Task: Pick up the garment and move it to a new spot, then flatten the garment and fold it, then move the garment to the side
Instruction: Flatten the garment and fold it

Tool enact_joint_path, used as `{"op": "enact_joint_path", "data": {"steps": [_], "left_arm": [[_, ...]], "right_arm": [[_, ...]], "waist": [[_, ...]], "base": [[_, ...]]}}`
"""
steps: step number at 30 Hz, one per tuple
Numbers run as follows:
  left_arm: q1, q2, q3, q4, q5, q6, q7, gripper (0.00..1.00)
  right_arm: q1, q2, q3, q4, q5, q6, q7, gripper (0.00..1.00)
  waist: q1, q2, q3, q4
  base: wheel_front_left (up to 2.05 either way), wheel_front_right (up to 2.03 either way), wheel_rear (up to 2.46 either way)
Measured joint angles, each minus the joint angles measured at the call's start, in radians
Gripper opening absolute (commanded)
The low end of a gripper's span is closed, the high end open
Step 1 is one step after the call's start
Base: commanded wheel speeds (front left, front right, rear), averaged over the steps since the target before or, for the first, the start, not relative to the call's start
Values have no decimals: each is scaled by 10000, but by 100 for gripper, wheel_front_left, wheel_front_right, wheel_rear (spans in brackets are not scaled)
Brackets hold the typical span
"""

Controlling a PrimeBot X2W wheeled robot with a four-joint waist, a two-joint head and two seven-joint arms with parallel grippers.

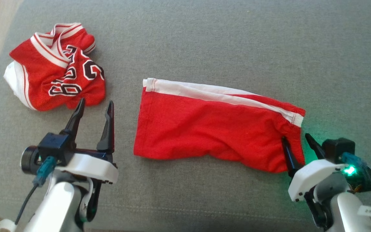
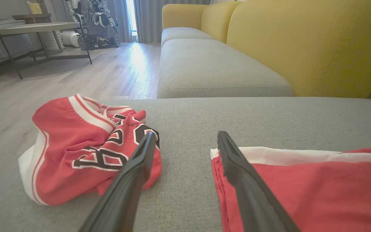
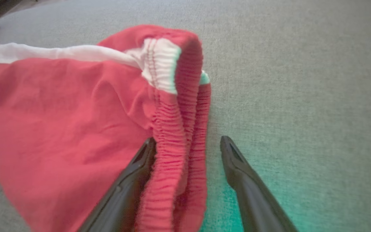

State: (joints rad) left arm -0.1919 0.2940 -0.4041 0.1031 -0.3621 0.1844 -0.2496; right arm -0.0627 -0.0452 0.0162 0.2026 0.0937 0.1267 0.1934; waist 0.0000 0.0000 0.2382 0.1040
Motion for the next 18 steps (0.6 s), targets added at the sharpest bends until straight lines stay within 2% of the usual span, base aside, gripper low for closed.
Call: {"op": "enact_joint_path", "data": {"steps": [6, 7, 9, 18], "left_arm": [[-31, -288, 84, 65, 105, -238, 0, 100], [-50, -330, 104, 98, 125, -274, 0, 100], [-81, -420, 194, 173, 244, -324, 0, 100], [-125, -573, 489, 349, 443, -525, 0, 100]], "right_arm": [[-589, -2, -44, 696, 17, 0, 357, 100], [-670, -2, -46, 727, 46, 0, 362, 48], [-820, -2, -42, 842, 142, 0, 368, 0], [-776, 10, -420, 662, 174, 4, 384, 0]], "waist": [[0, 0, 167, 104], [0, 0, 182, 117], [0, 0, 205, 123], [0, 0, 60, -55]], "base": [[0, 0, 0], [0, 0, 0], [0, 0, 0], [0, 0, 0]]}}
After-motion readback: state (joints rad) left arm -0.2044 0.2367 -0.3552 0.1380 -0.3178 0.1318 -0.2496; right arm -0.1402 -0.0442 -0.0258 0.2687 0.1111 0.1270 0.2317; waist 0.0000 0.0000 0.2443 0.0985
